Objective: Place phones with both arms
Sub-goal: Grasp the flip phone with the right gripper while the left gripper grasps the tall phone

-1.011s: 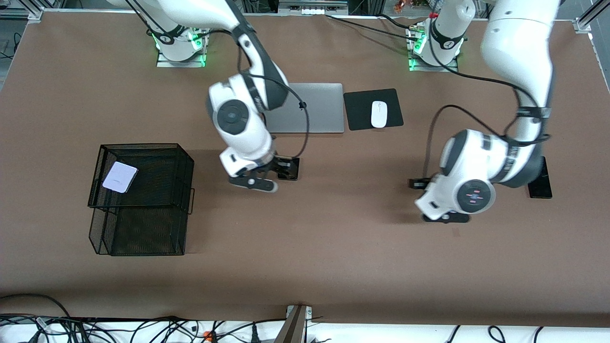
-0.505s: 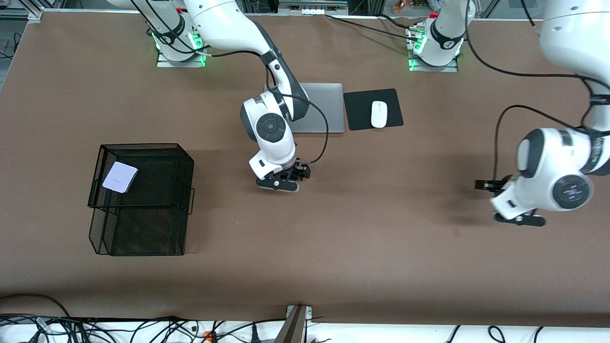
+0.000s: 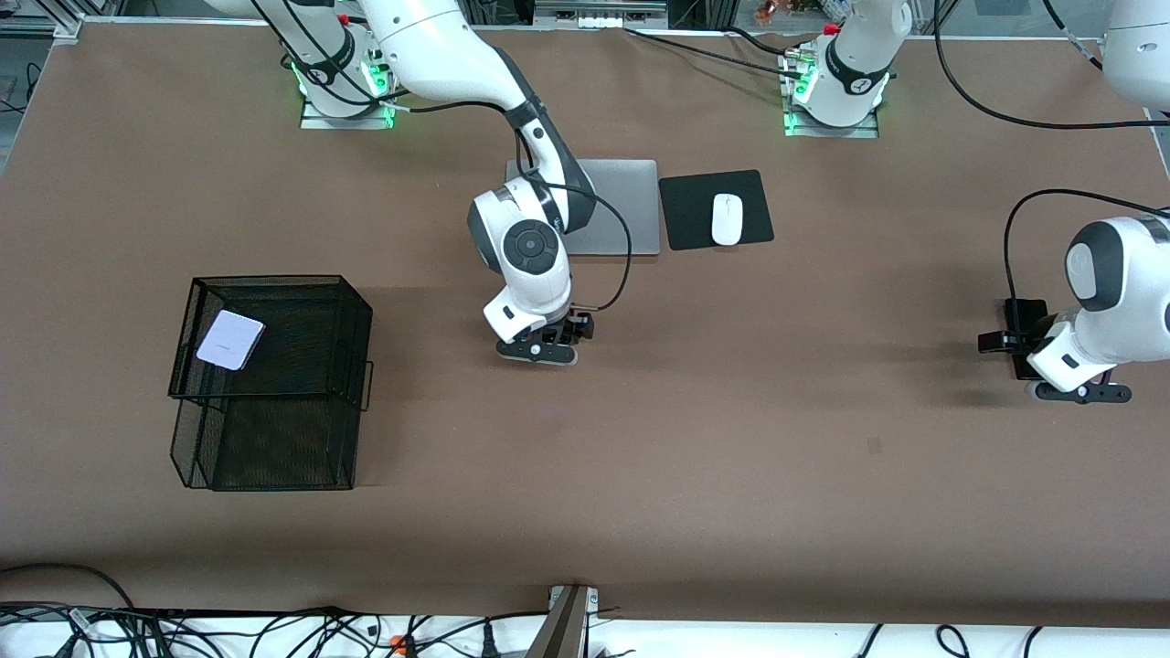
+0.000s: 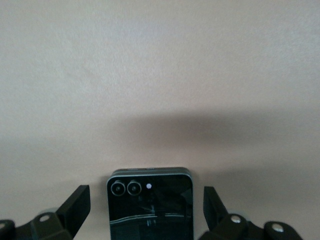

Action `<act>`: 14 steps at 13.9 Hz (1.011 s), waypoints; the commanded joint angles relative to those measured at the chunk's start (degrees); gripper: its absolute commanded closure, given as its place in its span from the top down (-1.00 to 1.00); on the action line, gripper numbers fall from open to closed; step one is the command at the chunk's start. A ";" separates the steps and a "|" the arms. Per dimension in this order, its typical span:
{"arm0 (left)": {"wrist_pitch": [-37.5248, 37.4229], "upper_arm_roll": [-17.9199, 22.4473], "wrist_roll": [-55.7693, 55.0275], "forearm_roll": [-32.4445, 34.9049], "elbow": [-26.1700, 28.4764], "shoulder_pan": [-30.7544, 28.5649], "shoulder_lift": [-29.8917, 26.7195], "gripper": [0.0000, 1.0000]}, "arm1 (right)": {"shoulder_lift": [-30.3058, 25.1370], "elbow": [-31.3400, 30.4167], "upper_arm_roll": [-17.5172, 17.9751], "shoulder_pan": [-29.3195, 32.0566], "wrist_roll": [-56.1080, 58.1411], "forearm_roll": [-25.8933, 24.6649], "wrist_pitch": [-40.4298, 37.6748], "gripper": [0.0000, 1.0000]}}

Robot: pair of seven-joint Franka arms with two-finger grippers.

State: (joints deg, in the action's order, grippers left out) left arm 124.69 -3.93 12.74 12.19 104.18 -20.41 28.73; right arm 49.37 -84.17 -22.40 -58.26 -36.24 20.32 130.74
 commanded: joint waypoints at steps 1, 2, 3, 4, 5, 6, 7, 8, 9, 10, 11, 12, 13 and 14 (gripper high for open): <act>4.76 -0.99 6.93 1.08 2.61 -4.36 -1.05 1.00 | -0.07 -0.38 -0.54 -1.41 1.25 -0.81 -0.39 0.99; 5.47 -0.99 8.86 1.08 2.52 -5.07 -0.52 1.00 | -0.07 -0.64 -0.54 -1.50 2.13 -0.81 -0.48 1.00; 6.87 -0.91 10.45 1.08 2.52 -6.56 -0.17 1.00 | -0.07 -1.16 -0.54 -1.51 3.01 -0.81 -0.48 0.99; 8.80 -0.99 12.12 1.08 2.61 -8.05 0.97 1.00 | -0.07 -1.43 -0.54 -1.59 4.15 -0.81 -0.48 1.00; 10.64 -0.99 13.35 1.08 2.61 -9.20 1.93 1.00 | -0.07 -1.69 -0.54 -1.59 4.85 -0.81 -0.48 1.00; 12.49 -0.91 13.98 1.08 2.61 -10.08 3.07 1.00 | -0.07 -1.87 -0.54 -1.59 5.21 -0.81 -0.48 1.00; 14.34 -0.99 14.42 1.17 3.13 -11.48 3.70 1.00 | -0.07 -1.87 -0.54 -1.59 5.73 -0.81 -0.40 0.99; 16.79 -0.99 14.51 1.00 4.18 -12.36 3.96 1.00 | -0.07 -2.22 -0.54 -1.68 5.83 -0.81 -0.39 1.00; 18.73 -1.08 13.73 0.30 5.23 -13.24 4.23 1.00 | -0.07 -2.22 -0.54 -1.68 5.83 -0.81 -0.31 0.99; 19.53 -1.08 13.20 0.12 5.42 -13.34 4.75 1.00 | 0.02 -2.22 -0.54 -2.12 5.74 -0.81 -0.05 0.99; 19.89 -1.08 12.93 0.12 5.33 -13.43 5.28 1.00 | 0.02 -2.22 -0.54 -2.21 5.74 -0.81 -0.04 0.86; 21.20 -1.08 12.23 -0.41 5.51 -13.78 5.63 1.00 | 0.02 -2.22 -0.62 -2.30 5.65 -0.81 -0.04 0.34; 22.52 -1.08 10.66 -1.72 6.29 -14.21 6.07 1.00 | -0.07 -2.22 -0.62 -2.30 5.39 -0.81 -0.04 -0.15; 23.14 -1.08 9.60 -1.90 6.47 -14.22 6.25 1.00 | 0.02 -2.22 -0.62 -2.30 5.39 -0.81 -0.04 -0.26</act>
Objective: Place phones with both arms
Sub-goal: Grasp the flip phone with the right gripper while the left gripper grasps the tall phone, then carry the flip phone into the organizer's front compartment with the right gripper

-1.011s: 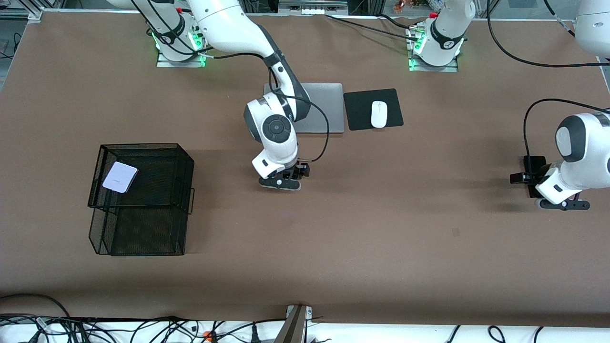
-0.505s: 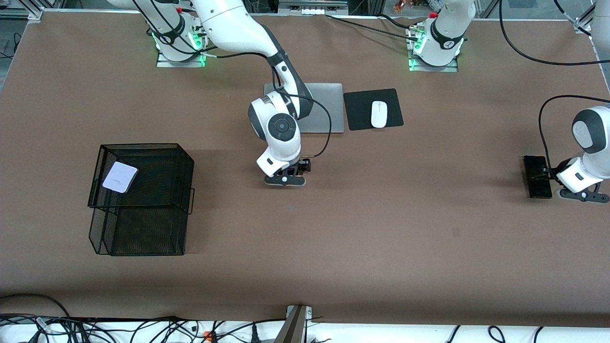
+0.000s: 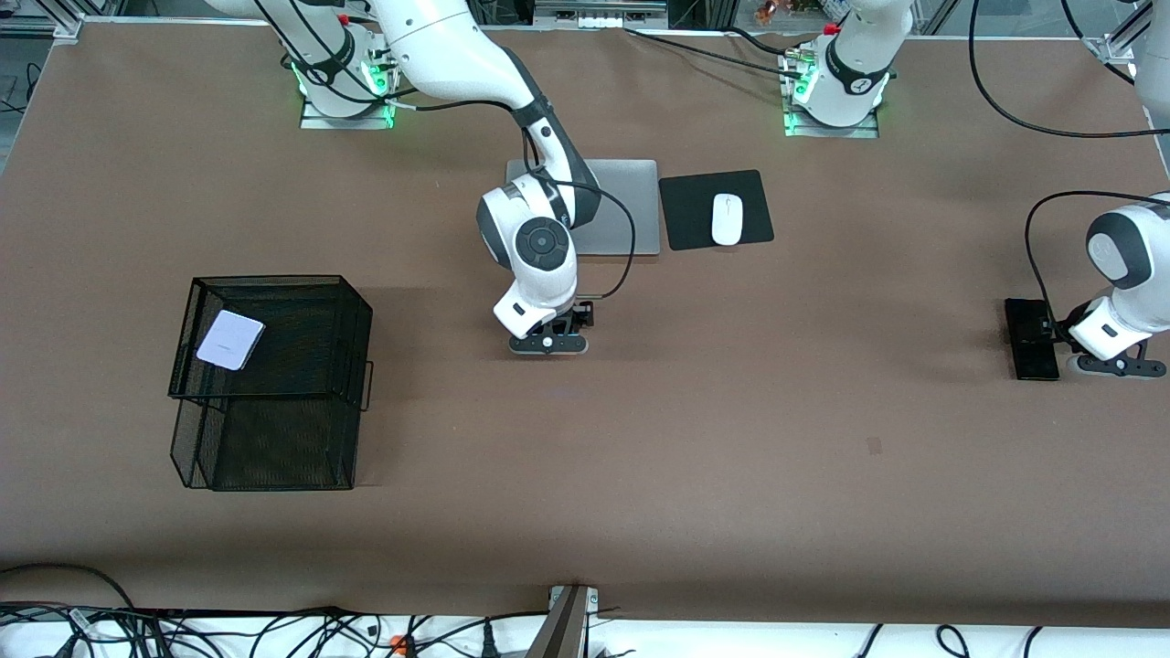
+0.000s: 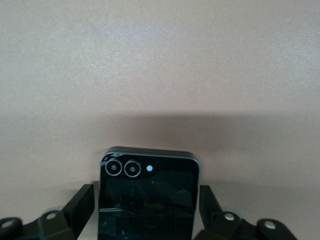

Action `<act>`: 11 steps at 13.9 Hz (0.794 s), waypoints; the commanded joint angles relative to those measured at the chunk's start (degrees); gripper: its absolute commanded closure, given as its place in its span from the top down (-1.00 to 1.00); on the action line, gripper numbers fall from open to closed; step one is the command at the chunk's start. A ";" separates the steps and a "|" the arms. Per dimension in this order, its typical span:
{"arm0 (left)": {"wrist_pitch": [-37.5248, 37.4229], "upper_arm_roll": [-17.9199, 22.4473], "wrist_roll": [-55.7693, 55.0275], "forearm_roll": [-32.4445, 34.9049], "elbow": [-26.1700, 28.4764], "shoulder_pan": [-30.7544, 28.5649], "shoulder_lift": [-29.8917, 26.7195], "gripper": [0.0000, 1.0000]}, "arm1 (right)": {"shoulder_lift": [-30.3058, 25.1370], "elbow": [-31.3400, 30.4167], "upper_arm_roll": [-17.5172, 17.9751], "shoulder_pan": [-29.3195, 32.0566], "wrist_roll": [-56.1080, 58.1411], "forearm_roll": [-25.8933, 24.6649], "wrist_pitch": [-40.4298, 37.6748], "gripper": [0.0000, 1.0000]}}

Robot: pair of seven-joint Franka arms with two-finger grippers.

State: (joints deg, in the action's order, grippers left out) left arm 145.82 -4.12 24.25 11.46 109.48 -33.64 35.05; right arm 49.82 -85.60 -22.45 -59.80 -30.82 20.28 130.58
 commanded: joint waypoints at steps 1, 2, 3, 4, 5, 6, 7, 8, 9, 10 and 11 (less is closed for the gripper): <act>2.01 -1.06 -2.71 -1.26 1.18 -0.98 -0.06 1.00 | -0.51 -0.79 -0.67 -0.76 -0.11 -0.68 0.11 -0.39; 2.01 -1.15 -3.85 -1.26 1.18 -0.90 -0.06 1.00 | -0.78 -0.53 -0.84 -0.76 -0.29 -0.59 0.11 -0.62; 2.01 -1.15 -4.21 -1.26 1.18 -0.90 -0.06 1.00 | -1.21 -0.27 -1.19 -0.67 -0.47 -0.50 -0.15 -0.85; 2.01 -1.15 -4.30 -1.26 1.18 -0.90 0.02 1.00 | -2.26 -0.26 -2.33 -0.76 -0.73 -0.50 -0.50 -0.96; 1.92 -1.15 -4.39 -1.26 1.18 -0.81 0.02 1.00 | -4.10 -0.35 -3.90 -0.85 -1.25 -0.50 -1.72 -0.98; 1.75 -1.24 -5.17 -1.26 1.09 -0.55 -0.15 1.00 | -6.21 -0.09 -5.66 -0.76 -1.26 -0.50 -4.96 -0.98; 1.66 -1.24 -6.22 -1.26 1.09 -0.46 -0.24 1.00 | -8.32 -0.09 -8.03 -0.85 -1.26 -0.59 -8.29 -0.98; 1.83 -1.24 -6.32 -1.26 1.09 -0.46 -0.07 1.00 | -10.51 -0.09 -9.79 -0.85 -1.26 -0.59 -11.46 -0.98; 2.01 -1.33 -6.32 -1.26 1.09 -0.63 0.20 1.00 | -13.14 -0.26 -11.90 -0.85 -0.91 -0.76 -15.41 -0.98; 2.18 -1.41 -6.32 -1.26 1.09 -0.63 0.55 1.00 | -15.35 -0.35 -14.53 -0.85 -0.12 -1.03 -19.97 -0.98; 2.88 -1.41 -6.32 -1.26 1.17 -0.81 0.72 1.00 | -17.11 -0.44 -17.77 -0.85 2.76 -1.55 -23.93 -0.98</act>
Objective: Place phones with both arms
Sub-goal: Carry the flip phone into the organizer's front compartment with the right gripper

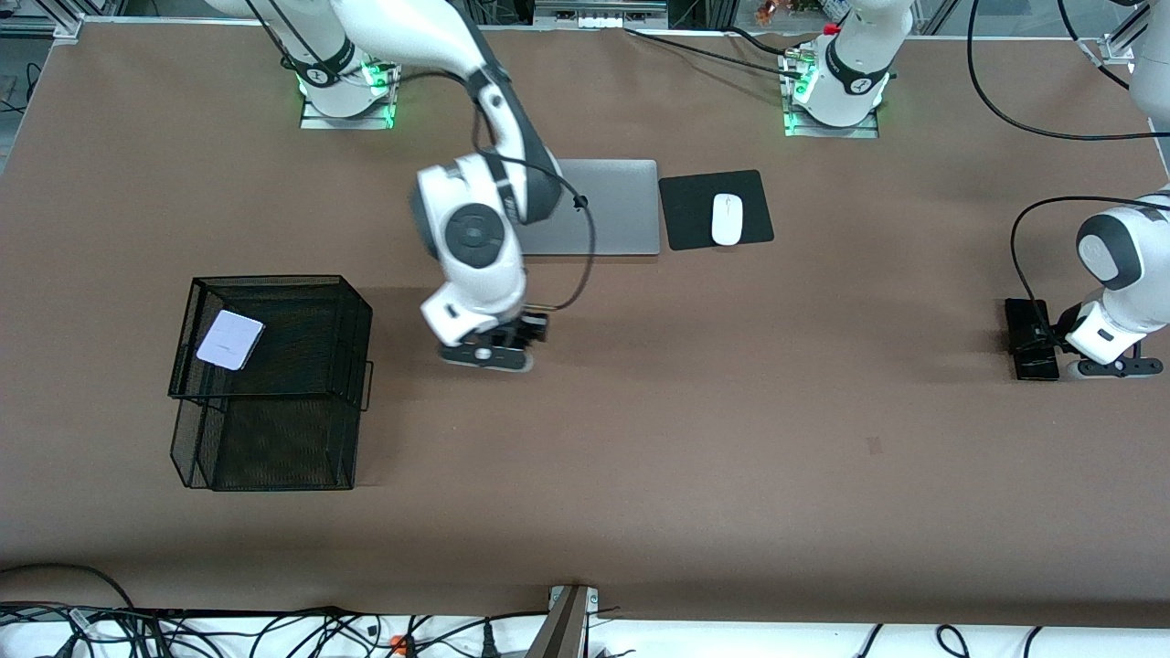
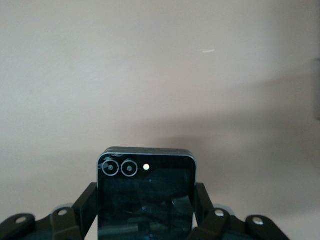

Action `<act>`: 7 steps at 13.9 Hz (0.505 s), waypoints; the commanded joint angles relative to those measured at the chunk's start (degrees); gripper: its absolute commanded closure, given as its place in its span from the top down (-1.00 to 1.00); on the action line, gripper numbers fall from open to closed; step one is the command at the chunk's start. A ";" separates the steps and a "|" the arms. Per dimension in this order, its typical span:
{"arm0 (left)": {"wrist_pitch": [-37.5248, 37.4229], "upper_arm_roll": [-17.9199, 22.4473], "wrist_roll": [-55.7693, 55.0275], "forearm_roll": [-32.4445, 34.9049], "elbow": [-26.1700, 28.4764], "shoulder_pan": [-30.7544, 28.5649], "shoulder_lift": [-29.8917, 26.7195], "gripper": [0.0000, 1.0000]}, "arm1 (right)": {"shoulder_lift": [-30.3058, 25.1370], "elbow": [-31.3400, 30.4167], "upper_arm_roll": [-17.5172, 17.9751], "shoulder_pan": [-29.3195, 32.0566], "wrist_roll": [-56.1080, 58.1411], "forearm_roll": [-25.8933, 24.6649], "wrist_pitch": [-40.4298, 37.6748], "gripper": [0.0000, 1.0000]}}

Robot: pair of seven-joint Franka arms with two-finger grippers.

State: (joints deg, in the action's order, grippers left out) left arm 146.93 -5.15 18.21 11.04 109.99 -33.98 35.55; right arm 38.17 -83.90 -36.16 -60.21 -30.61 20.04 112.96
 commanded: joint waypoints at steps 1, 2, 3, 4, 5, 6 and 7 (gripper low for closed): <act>2.39 -0.39 -0.28 -0.84 0.75 -0.56 0.75 1.00 | -6.95 -2.49 -7.14 -0.44 6.66 -1.24 -9.39 -0.98; 2.57 -0.39 -0.28 -0.84 0.67 -0.65 1.01 1.00 | -7.92 -2.75 -9.87 -0.44 10.96 -1.32 -11.60 -0.98; 2.57 -0.47 -0.37 -0.84 0.67 -0.65 1.02 1.00 | -8.37 -3.89 -13.12 -0.44 15.36 -1.24 -13.10 -0.98; 2.57 -0.39 -0.37 -0.93 0.67 -0.65 1.02 1.00 | -9.59 -5.64 -15.50 -0.44 19.84 -1.24 -13.29 -0.98; 2.57 -0.47 -0.37 -0.93 0.67 -0.65 1.36 1.00 | -10.65 -7.66 -17.61 -0.44 23.71 -1.06 -12.77 -0.98; 2.66 -0.47 -0.37 -0.93 0.49 -0.65 1.98 1.00 | -11.27 -9.68 -19.63 -0.35 26.80 -0.89 -12.33 -0.98; 2.66 -0.56 -0.37 -1.01 0.40 -0.65 2.24 1.00 | -11.53 -11.79 -20.78 -0.35 29.44 -0.80 -11.28 -0.98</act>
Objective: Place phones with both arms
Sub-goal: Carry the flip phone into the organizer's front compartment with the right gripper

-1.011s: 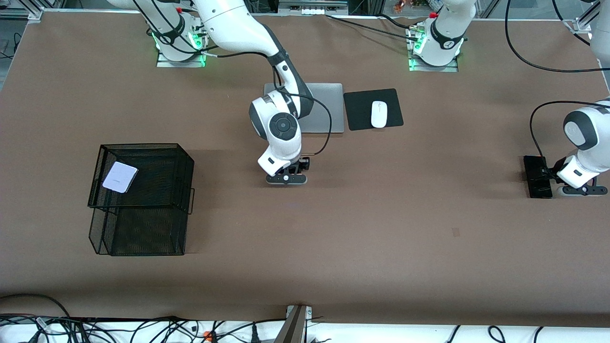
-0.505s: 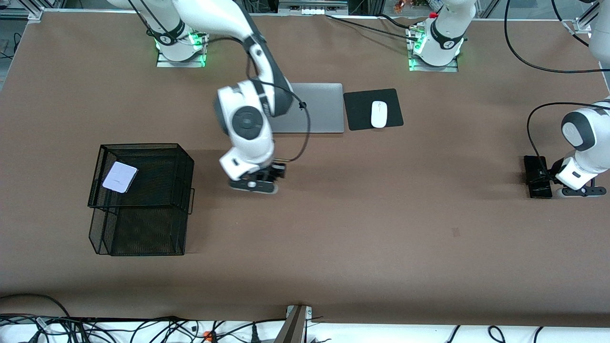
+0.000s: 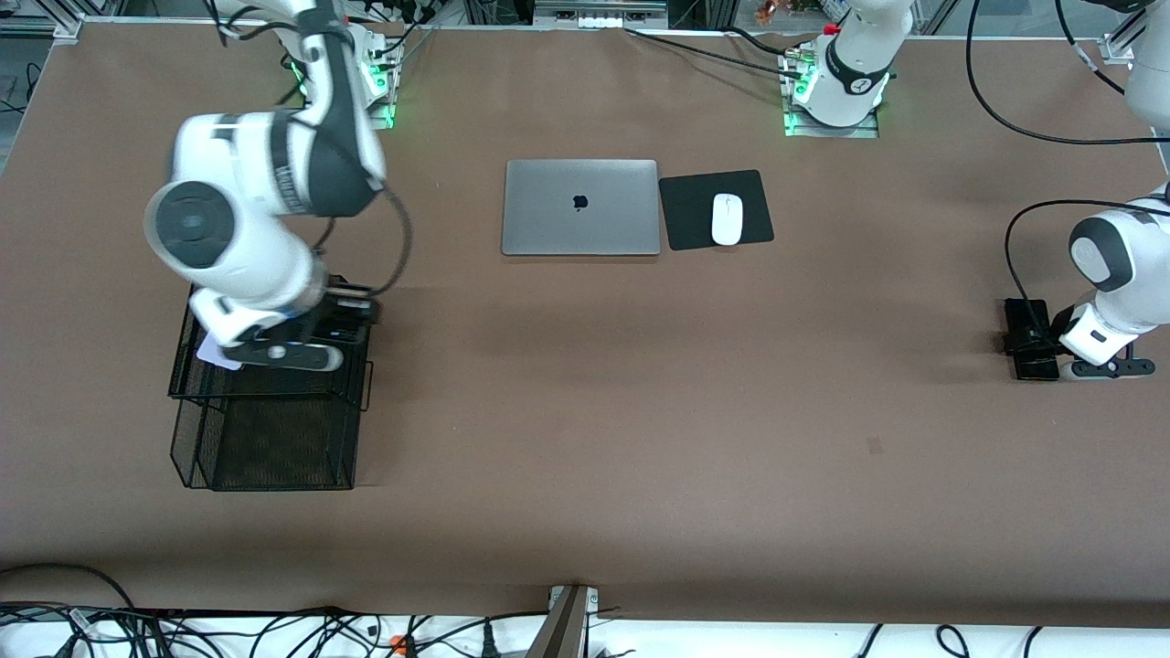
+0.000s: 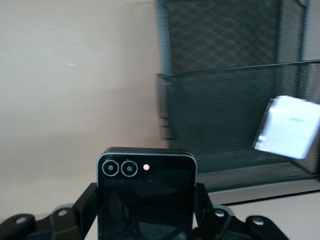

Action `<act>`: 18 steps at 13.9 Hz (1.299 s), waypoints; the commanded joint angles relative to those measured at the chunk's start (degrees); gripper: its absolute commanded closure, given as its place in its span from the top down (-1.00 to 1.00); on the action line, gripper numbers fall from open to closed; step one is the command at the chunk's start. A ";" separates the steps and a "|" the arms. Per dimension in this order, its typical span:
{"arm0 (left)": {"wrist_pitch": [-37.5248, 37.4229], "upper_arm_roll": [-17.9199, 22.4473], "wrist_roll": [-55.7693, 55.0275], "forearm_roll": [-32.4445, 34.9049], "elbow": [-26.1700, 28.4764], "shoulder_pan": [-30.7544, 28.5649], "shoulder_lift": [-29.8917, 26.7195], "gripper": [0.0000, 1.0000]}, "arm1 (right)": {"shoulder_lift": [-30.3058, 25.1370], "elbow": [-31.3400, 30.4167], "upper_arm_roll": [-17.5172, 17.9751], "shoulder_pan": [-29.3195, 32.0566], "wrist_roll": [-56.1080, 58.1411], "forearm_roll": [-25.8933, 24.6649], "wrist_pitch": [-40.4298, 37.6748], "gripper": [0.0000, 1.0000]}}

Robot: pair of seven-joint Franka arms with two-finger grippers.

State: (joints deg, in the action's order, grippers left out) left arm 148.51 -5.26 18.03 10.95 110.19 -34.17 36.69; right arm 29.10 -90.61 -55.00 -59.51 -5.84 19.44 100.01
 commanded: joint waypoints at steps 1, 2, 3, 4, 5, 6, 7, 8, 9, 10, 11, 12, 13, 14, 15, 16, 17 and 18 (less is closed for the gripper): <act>1.08 -0.45 -0.18 -1.45 0.20 -0.45 1.19 1.00 | -2.99 -8.07 -2.74 -1.04 6.18 0.07 4.11 -0.98; 1.08 -0.45 -0.18 -1.98 0.20 -0.45 1.36 0.87 | -4.30 -11.58 -3.09 -0.87 8.11 0.16 8.05 -0.98; 1.08 -0.45 -0.18 -2.16 0.11 -0.45 1.54 0.64 | -5.27 -15.09 -3.10 -0.78 10.39 0.33 12.53 -0.98; 0.99 -0.54 -0.10 -2.16 0.02 -0.45 1.54 0.37 | -5.54 -16.95 -3.10 -0.78 11.02 0.42 15.36 -0.98; 0.91 -0.54 -0.10 -2.16 -0.15 -0.45 1.54 0.02 | -5.46 -17.58 -3.10 -0.78 11.03 0.51 16.43 -0.98; 0.82 -0.54 -0.10 -2.16 -0.33 -0.45 1.45 -0.34 | -5.20 -17.85 -3.10 -0.69 11.20 1.55 16.96 -0.98; 0.47 -0.54 -0.18 -2.16 -0.42 -0.45 1.45 -0.69 | -5.02 -18.72 -3.10 -0.52 11.47 2.87 17.49 -0.98; 0.03 -0.54 -0.27 -2.16 -0.59 -0.37 1.28 -0.99 | -4.85 -19.51 -3.10 -0.17 12.51 4.01 18.63 -0.98; -1.54 -0.54 -0.18 -2.16 -1.20 -0.11 1.10 -1.00 | -4.67 -20.39 -3.01 0.01 13.74 4.46 19.94 -0.98; -4.43 -0.54 -0.18 -2.16 -2.77 0.07 1.01 -1.00 | -4.41 -21.10 -3.01 0.10 14.10 5.68 20.48 -0.98; -8.11 -0.80 -0.18 -2.16 -4.53 0.16 0.92 -1.00 | -4.14 -21.36 -3.01 0.10 14.45 6.30 20.22 -0.96; -12.15 -1.68 -0.27 -2.25 -6.72 0.16 0.84 -1.00 | -4.14 -21.63 -3.01 0.10 14.80 6.31 20.22 -0.92; -15.41 -2.03 -0.27 -2.51 -8.83 0.25 0.84 -1.00 | -4.05 -21.89 -2.83 0.10 14.81 6.31 20.31 -0.84; -17.53 -2.21 -0.45 -2.51 -10.42 0.34 0.84 -1.00 | -3.88 -22.16 -2.66 0.10 14.81 6.40 20.40 -0.60; -19.03 -2.21 -1.14 -2.51 -11.74 0.86 0.84 -1.00 | -3.44 -22.25 -2.57 0.10 14.81 6.40 20.40 -0.24; -20.35 -2.21 -2.37 -2.51 -12.80 2.17 0.92 -1.00 | -3.35 -22.25 -2.57 0.10 14.81 6.31 20.40 -0.11; -21.23 -2.21 -3.86 -2.51 -13.85 3.14 0.92 -1.00 | -3.09 -22.25 -2.57 0.19 14.81 6.31 20.40 0.04; -21.42 -2.21 -4.92 -2.42 -14.12 3.84 1.01 -1.00 | -2.91 -22.25 -2.57 0.19 14.81 6.40 20.48 0.12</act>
State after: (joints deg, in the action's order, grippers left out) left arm 129.59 -7.71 15.10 9.77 99.01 -32.43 36.89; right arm 27.16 -112.00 -57.66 -59.33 7.59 24.64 119.54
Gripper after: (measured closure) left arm 0.198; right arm 0.203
